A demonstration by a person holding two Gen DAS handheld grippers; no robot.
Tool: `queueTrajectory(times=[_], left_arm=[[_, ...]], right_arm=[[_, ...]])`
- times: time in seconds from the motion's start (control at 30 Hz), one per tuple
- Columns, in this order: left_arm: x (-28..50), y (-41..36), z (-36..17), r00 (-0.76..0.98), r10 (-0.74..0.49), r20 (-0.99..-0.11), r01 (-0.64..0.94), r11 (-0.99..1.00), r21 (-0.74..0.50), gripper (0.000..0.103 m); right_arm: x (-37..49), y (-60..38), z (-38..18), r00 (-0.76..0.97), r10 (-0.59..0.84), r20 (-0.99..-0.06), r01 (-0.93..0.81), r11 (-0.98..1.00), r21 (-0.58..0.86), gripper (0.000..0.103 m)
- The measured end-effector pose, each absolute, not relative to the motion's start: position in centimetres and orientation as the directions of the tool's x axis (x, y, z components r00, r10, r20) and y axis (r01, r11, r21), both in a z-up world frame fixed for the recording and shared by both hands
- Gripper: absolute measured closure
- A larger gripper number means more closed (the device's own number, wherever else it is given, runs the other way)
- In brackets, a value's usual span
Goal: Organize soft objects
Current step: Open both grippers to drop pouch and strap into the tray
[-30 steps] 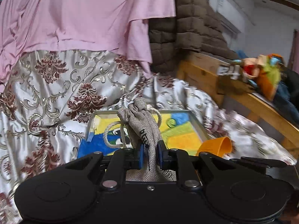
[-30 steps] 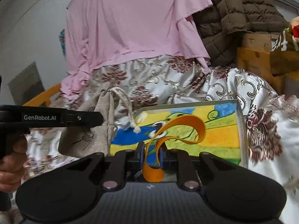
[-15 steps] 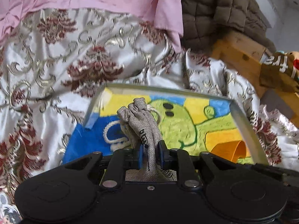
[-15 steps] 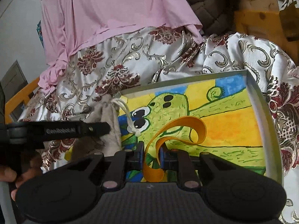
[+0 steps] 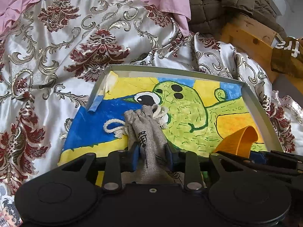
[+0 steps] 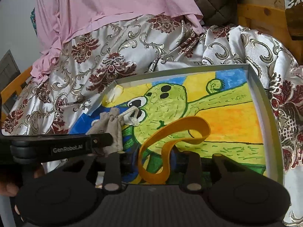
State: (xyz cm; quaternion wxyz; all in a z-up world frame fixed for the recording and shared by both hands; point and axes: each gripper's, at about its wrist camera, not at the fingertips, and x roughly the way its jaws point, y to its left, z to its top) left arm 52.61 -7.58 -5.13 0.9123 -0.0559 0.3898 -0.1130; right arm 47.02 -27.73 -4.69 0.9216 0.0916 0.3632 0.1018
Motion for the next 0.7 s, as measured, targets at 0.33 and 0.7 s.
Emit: queueTrajectory(times=[0.33, 0.7], left_arm=[[50.4, -6.9, -2.9, 0.709, -0.223, -0.669, 0.132, 0.974, -0.185, 0.045], [43.5, -4.2, 2.7, 0.834, -0.212, -0.509, 0.113, 0.969, -0.219, 0.022]], right_arm=[[45.9, -28.4, -2.5, 0.717, 0.209, -0.665, -0.086, 0.973, 0.213, 0.028], [38.5, -28.6, 3.9, 0.822, 0.228, -0.523, -0.154, 0.971, 0.181, 0.008]])
